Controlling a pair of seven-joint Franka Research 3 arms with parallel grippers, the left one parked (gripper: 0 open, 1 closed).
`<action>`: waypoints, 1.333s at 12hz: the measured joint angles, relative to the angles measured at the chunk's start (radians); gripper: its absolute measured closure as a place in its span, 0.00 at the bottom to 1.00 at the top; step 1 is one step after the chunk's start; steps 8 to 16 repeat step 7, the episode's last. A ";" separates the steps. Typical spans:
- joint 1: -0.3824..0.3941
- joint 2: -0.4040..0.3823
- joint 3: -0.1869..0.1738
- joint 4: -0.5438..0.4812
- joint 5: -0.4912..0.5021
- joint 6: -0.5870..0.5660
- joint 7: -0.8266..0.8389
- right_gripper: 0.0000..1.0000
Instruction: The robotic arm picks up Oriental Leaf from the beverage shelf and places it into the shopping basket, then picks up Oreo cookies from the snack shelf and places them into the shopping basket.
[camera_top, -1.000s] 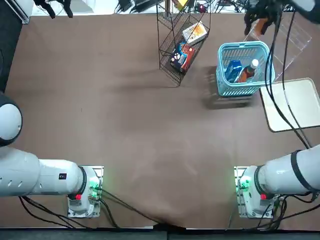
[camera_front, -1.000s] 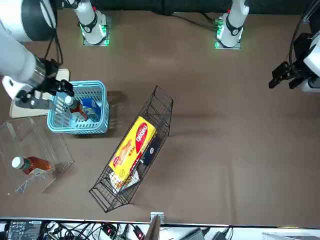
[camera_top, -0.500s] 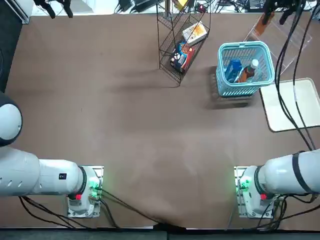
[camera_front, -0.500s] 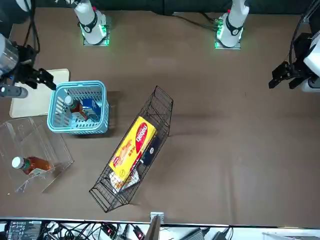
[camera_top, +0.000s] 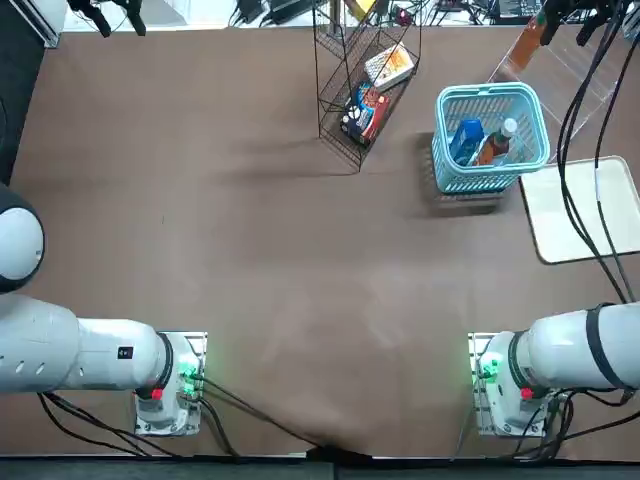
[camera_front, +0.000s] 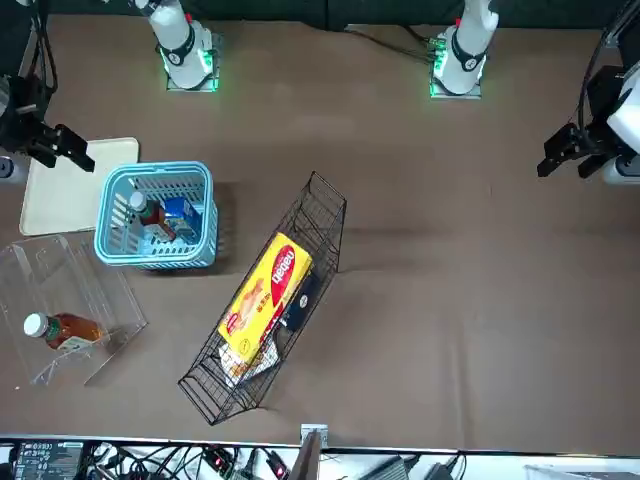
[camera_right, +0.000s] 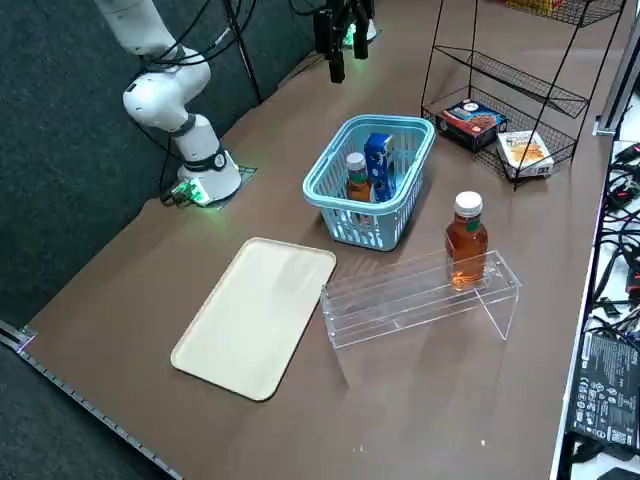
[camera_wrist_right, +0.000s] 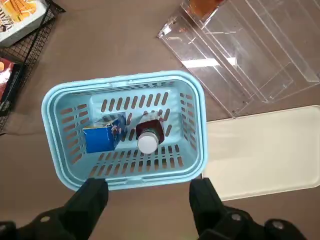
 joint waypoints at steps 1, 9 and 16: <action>0.000 0.000 0.000 0.000 0.000 0.000 0.000 0.00; 0.001 0.000 0.003 0.000 0.000 -0.001 0.000 0.00; 0.001 0.000 0.003 0.000 0.000 -0.001 0.000 0.00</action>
